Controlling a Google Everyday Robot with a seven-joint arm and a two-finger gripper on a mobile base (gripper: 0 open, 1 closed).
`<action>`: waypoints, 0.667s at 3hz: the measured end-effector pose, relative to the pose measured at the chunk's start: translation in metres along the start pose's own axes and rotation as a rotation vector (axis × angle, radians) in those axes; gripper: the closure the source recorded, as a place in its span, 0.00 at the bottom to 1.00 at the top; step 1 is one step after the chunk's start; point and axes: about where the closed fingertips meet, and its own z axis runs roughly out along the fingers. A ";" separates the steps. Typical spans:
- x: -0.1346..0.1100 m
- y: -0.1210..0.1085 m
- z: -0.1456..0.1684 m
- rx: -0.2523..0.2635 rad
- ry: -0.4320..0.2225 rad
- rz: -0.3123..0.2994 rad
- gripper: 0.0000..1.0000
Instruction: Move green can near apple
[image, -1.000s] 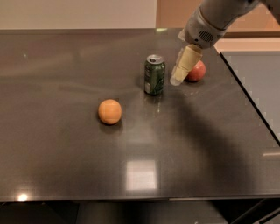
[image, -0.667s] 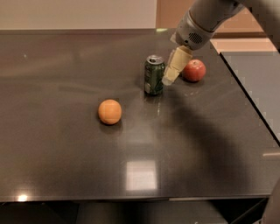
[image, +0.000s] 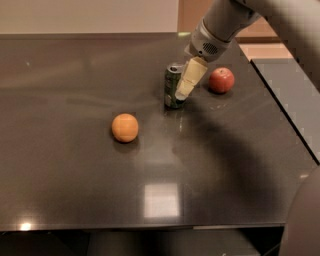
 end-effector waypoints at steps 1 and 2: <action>-0.005 0.004 0.011 -0.021 0.006 -0.009 0.00; -0.007 0.006 0.013 -0.028 0.003 -0.012 0.01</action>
Offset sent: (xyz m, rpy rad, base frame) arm -0.0063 0.0211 -0.0080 0.0109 0.0356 0.0433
